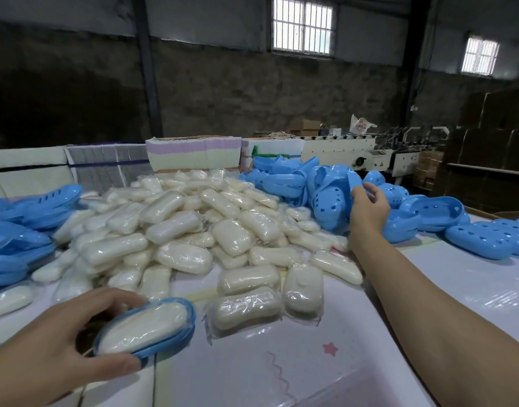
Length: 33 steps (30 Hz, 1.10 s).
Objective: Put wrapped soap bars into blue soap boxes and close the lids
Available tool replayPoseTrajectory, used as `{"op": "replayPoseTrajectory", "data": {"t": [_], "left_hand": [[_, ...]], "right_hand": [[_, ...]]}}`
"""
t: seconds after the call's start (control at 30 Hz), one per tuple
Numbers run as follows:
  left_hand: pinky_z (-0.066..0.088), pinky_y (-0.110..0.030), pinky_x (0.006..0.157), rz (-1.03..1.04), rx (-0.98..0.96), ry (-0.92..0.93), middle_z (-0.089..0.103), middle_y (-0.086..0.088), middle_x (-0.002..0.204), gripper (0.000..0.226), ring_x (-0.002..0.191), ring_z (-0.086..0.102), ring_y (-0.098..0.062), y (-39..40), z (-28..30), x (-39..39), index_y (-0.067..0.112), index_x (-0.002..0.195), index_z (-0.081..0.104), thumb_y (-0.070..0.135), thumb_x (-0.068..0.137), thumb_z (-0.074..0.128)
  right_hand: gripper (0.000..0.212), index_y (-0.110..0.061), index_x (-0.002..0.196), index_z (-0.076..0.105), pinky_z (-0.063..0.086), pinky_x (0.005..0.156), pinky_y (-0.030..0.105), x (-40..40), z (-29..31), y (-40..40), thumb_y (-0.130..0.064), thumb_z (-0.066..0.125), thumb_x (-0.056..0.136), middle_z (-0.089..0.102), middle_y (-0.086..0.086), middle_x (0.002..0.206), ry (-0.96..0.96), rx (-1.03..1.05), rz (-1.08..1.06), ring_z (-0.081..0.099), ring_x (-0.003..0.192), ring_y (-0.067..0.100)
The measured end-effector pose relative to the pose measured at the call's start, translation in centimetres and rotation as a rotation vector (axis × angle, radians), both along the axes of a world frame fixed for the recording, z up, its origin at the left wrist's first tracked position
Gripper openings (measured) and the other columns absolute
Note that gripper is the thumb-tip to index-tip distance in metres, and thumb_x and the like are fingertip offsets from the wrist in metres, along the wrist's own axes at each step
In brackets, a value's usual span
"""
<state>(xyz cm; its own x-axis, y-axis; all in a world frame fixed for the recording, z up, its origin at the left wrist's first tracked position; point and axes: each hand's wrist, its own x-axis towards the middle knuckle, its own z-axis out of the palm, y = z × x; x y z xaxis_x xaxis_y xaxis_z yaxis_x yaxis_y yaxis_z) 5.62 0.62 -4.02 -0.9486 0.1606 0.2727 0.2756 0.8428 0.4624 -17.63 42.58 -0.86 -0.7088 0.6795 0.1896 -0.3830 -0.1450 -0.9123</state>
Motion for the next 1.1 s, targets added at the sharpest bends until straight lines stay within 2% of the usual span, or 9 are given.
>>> {"op": "replayPoseTrajectory", "data": {"t": [0.13,0.27,0.43,0.57,0.67,0.73,0.9,1.0,1.1], "left_hand": [[0.052,-0.007,0.062,-0.012,0.018,-0.021,0.072,0.016,0.100,0.095,0.078,0.070,0.004,0.2,0.2,0.1,0.041,0.129,0.062,0.088,0.047,0.074],[0.051,-0.007,0.062,-0.013,0.018,-0.044,0.072,0.014,0.100,0.096,0.078,0.071,0.003,0.4,0.2,0.0,0.041,0.129,0.062,0.088,0.047,0.074],[0.052,-0.009,0.065,-0.007,0.063,-0.053,0.071,0.018,0.100,0.097,0.080,0.071,0.002,0.5,-0.1,-0.1,0.049,0.126,0.061,0.089,0.040,0.076],[0.051,-0.009,0.070,-0.013,0.125,-0.039,0.070,0.022,0.098,0.094,0.085,0.069,0.002,0.8,-0.1,-0.2,0.057,0.121,0.058,0.090,0.034,0.076],[0.051,-0.014,0.076,-0.009,0.131,-0.064,0.066,0.023,0.102,0.096,0.090,0.068,-0.002,0.9,0.0,-0.2,0.061,0.121,0.053,0.089,0.033,0.077],[0.052,-0.017,0.079,-0.010,0.166,-0.086,0.065,0.021,0.103,0.095,0.091,0.067,-0.004,1.0,0.1,-0.2,0.061,0.120,0.051,0.087,0.034,0.079],[0.056,-0.030,0.090,-0.030,0.294,-0.120,0.068,0.020,0.111,0.085,0.102,0.068,-0.005,1.1,0.2,-0.5,0.065,0.118,0.047,0.065,0.044,0.090],[0.060,-0.045,0.081,0.018,0.292,-0.157,0.067,0.008,0.109,0.092,0.096,0.070,-0.017,1.1,0.2,-0.5,0.064,0.124,0.041,0.060,0.047,0.091],[0.062,-0.045,0.075,-0.016,0.252,-0.167,0.069,0.013,0.108,0.081,0.095,0.071,-0.013,1.1,0.1,-0.7,0.056,0.121,0.051,0.057,0.050,0.091]], "right_hand": [[0.030,-0.031,0.110,0.063,0.053,0.066,0.031,0.8,1.1,-1.2,-0.020,0.061,0.081,0.064,-0.006,0.096,0.120,-0.236,0.105,0.060,0.081,0.013],[0.031,-0.033,0.109,0.064,0.049,0.060,0.028,2.2,2.2,-2.3,-0.017,0.062,0.082,0.064,-0.007,0.095,0.179,-0.393,0.239,0.059,0.083,0.016],[0.041,-0.032,0.117,0.061,0.053,0.078,0.041,4.9,2.9,-5.5,-0.010,0.054,0.084,0.052,0.008,0.126,0.142,-0.404,0.702,0.057,0.109,0.031],[0.042,-0.025,0.116,0.065,0.051,0.077,0.042,7.6,3.0,-9.6,-0.006,0.052,0.081,0.045,0.013,0.135,0.094,-0.480,1.109,0.057,0.104,0.034],[0.046,-0.020,0.114,0.066,0.047,0.077,0.040,9.3,2.9,-12.3,-0.005,0.055,0.072,0.052,0.012,0.128,0.086,-0.268,1.363,0.057,0.097,0.029],[0.046,-0.020,0.108,0.070,0.045,0.086,0.043,10.2,2.6,-13.9,-0.004,0.053,0.069,0.058,0.011,0.121,0.083,-0.040,1.468,0.057,0.099,0.027],[0.044,-0.033,0.098,0.076,0.051,0.093,0.024,12.9,1.5,-17.0,-0.003,0.064,0.068,0.064,-0.017,0.112,0.272,1.053,1.407,0.061,0.108,0.007],[0.046,-0.037,0.101,0.073,0.047,0.103,0.034,13.8,0.5,-17.3,-0.005,0.067,0.069,0.056,-0.021,0.117,0.284,1.194,1.435,0.055,0.117,0.007],[0.049,-0.037,0.105,0.071,0.046,0.104,0.032,14.1,-0.1,-17.0,-0.004,0.069,0.068,0.052,-0.018,0.120,0.327,1.230,1.407,0.052,0.120,0.008]]}}
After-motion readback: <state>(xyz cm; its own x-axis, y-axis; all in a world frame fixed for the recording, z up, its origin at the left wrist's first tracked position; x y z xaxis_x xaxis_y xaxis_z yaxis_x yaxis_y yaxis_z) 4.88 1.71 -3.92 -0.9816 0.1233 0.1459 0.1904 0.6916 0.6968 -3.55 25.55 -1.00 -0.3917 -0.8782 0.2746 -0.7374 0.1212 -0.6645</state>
